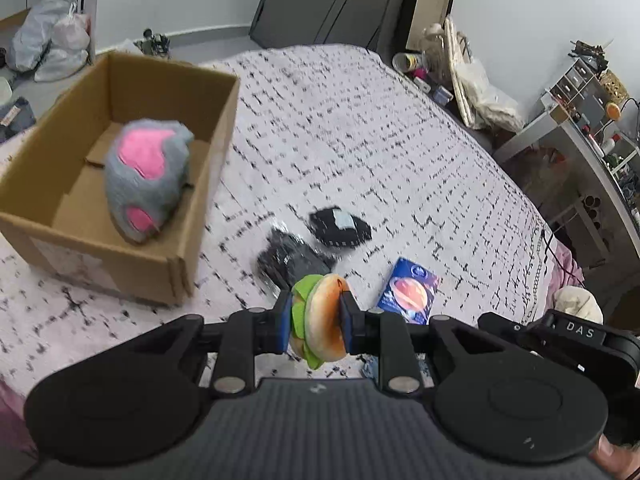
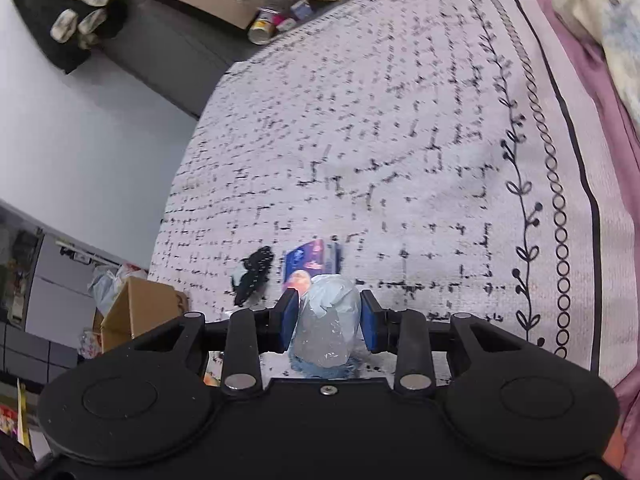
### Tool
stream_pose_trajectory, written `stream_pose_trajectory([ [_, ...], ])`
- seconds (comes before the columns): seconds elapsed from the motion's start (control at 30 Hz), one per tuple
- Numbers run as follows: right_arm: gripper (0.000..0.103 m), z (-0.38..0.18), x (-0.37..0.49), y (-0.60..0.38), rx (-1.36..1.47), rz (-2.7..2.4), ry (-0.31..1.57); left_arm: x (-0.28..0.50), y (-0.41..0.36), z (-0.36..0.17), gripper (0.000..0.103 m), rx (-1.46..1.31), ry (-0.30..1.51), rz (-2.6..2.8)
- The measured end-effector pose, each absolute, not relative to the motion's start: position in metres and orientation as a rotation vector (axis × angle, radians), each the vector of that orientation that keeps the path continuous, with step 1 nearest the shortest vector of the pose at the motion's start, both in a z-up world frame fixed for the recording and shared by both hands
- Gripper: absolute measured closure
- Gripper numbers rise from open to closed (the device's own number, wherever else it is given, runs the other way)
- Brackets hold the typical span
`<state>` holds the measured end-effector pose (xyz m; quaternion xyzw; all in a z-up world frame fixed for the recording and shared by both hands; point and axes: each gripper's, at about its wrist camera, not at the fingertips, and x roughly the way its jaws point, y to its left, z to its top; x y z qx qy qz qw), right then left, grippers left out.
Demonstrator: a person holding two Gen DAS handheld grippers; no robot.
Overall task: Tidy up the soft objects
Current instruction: 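Carry the burger plush and white bag toward the cardboard box with both tools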
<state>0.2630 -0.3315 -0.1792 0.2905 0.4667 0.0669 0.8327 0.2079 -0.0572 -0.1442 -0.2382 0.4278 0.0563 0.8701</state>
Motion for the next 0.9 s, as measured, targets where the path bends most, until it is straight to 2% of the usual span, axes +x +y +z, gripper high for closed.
stream_pose_trajectory([
  [0.4,0.07,-0.153,0.251,-0.303,0.539,0.226,0.907,0.196,-0.024,-0.105,0.079,-0.466,0.803,0.154],
  [0.9,0.07,-0.124,0.238,-0.258,0.437,0.34,0.795,0.192,0.028,-0.087,0.079,-0.462,0.744,0.217],
])
